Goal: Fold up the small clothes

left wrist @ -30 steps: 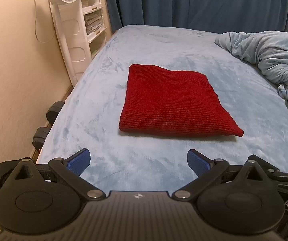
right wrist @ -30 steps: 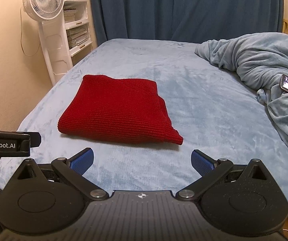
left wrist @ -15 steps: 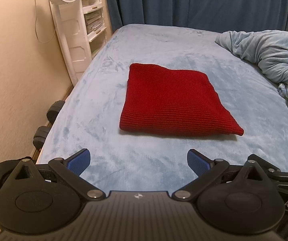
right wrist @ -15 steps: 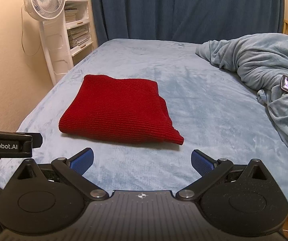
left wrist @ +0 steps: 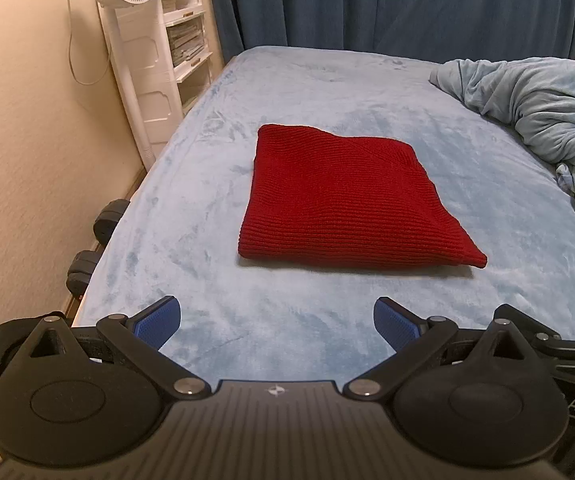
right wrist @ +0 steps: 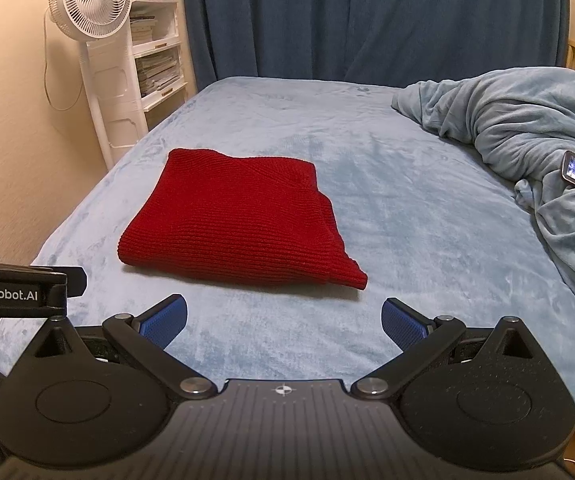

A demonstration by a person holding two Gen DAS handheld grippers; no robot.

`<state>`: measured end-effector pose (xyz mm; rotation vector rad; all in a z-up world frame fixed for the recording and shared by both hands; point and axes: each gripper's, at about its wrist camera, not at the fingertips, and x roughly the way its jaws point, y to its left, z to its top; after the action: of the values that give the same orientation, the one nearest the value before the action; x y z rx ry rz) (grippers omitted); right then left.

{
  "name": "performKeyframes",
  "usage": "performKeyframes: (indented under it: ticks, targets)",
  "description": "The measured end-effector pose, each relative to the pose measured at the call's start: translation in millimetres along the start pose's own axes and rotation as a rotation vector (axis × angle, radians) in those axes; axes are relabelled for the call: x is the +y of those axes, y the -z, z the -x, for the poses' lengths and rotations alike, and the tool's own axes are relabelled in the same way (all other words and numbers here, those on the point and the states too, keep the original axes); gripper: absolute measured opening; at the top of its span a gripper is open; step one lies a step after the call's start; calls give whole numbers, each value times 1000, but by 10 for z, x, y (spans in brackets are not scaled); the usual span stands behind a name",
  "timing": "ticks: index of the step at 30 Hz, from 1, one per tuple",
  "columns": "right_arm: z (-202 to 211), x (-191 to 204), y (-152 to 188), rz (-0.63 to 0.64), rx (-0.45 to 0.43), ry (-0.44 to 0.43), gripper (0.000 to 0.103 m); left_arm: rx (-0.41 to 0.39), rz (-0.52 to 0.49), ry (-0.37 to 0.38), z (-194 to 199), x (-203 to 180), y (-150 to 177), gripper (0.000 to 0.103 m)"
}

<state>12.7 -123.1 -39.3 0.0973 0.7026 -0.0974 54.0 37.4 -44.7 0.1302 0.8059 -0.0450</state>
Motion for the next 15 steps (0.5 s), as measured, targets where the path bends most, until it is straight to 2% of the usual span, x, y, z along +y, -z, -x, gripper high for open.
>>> performKeyframes:
  ticks: [15]
  targets:
    - [8, -15, 2, 6, 3, -7, 102, 4, -7, -12, -11, 2, 0, 103]
